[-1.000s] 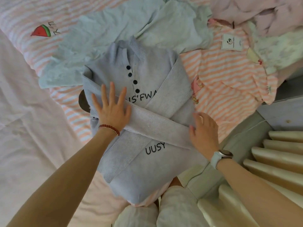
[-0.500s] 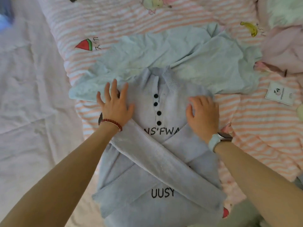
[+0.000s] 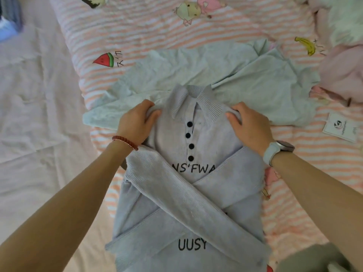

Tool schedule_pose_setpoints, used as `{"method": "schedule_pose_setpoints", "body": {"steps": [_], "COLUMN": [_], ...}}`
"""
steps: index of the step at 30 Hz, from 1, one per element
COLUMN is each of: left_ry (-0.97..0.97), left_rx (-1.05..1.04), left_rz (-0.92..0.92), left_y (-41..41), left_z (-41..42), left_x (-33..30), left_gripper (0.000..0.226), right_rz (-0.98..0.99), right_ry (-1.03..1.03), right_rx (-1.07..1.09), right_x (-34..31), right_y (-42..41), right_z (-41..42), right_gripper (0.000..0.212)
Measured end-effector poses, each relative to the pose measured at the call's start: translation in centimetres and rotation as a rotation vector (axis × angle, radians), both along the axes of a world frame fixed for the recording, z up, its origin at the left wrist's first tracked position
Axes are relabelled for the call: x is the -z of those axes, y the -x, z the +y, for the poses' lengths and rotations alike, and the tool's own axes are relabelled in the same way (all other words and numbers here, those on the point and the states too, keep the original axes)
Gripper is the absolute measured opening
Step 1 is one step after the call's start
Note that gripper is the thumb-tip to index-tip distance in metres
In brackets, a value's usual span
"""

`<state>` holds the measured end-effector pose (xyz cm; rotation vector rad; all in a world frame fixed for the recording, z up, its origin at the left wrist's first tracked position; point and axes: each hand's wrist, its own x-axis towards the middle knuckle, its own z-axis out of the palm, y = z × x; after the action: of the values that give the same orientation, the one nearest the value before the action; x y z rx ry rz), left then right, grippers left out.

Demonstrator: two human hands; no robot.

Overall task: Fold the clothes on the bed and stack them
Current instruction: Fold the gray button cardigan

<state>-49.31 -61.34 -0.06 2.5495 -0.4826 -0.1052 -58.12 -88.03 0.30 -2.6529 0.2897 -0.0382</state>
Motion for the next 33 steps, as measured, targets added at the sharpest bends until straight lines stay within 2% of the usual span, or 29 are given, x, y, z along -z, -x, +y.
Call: {"method": "schedule_pose_setpoints", "body": {"steps": [2, 4, 8, 10, 14, 17, 20, 21, 24, 25, 27, 29, 31, 33], "left_ry": [0.030, 0.047, -0.030, -0.041, -0.180, -0.374, -0.376, -0.375, -0.538, -0.541, -0.491, -0.293, -0.044, 0.143], "left_rx": [0.063, 0.146, 0.411, 0.556, 0.779, 0.822, 0.792, 0.788, 0.860, 0.856, 0.831, 0.779, 0.648, 0.396], "left_rz": [-0.090, -0.095, -0.088, -0.091, -0.095, 0.026, 0.082, 0.070, 0.021, 0.017, 0.013, -0.007, 0.235, 0.685], "left_y": [3.5, 7.3, 14.0, 16.7, 20.8, 23.0, 23.4, 23.5, 23.3, 23.1, 22.6, 21.9, 21.0, 20.1], "left_z": [1.4, 3.4, 7.7, 9.4, 11.8, 12.0, 10.5, 10.1, 9.6, 9.6, 9.5, 9.5, 9.1, 8.9], "left_x": [-0.9, -1.3, -1.0, -0.6, 0.8, 1.1, 0.3, 0.4, 0.9, 1.1, 1.7, 2.1, 1.2, -0.1], "left_gripper": [0.035, 0.036, 0.038, 0.035, 0.017, 0.031, 0.042, 0.051, 0.105, 0.110, 0.097, 0.063, 0.041, 0.047], "right_rz": [-0.144, -0.179, -0.114, -0.061, 0.098, 0.200, 0.130, 0.121, 0.133, 0.160, 0.168, 0.102, 0.098, 0.109], "right_ry": [0.014, 0.020, 0.191, 0.295, 0.404, 0.420, 0.413, 0.412, 0.425, 0.432, 0.398, 0.293, 0.155, 0.082], "right_rx": [-0.044, -0.121, -0.388, -0.509, -0.639, -0.601, -0.574, -0.611, -0.678, -0.639, -0.585, -0.580, -0.504, -0.447], "right_x": [-0.8, -1.1, 0.4, 1.4, 2.1, 2.2, 2.0, 1.9, 2.2, 2.4, 2.6, 2.2, 1.5, 0.4], "right_y": [3.0, 6.3, 14.8, 18.8, 24.5, 26.0, 25.9, 25.7, 25.5, 25.2, 24.6, 23.5, 22.2, 21.1], "right_z": [0.8, 1.2, 1.1, 0.4, 0.6, 1.7, 3.2, 3.8, 5.1, 5.3, 5.2, 5.0, 4.5, 4.1], "right_gripper": [0.036, 0.037, 0.043, 0.062, 0.079, 0.085, 0.079, 0.079, 0.087, 0.088, 0.080, 0.049, 0.026, 0.018]}}
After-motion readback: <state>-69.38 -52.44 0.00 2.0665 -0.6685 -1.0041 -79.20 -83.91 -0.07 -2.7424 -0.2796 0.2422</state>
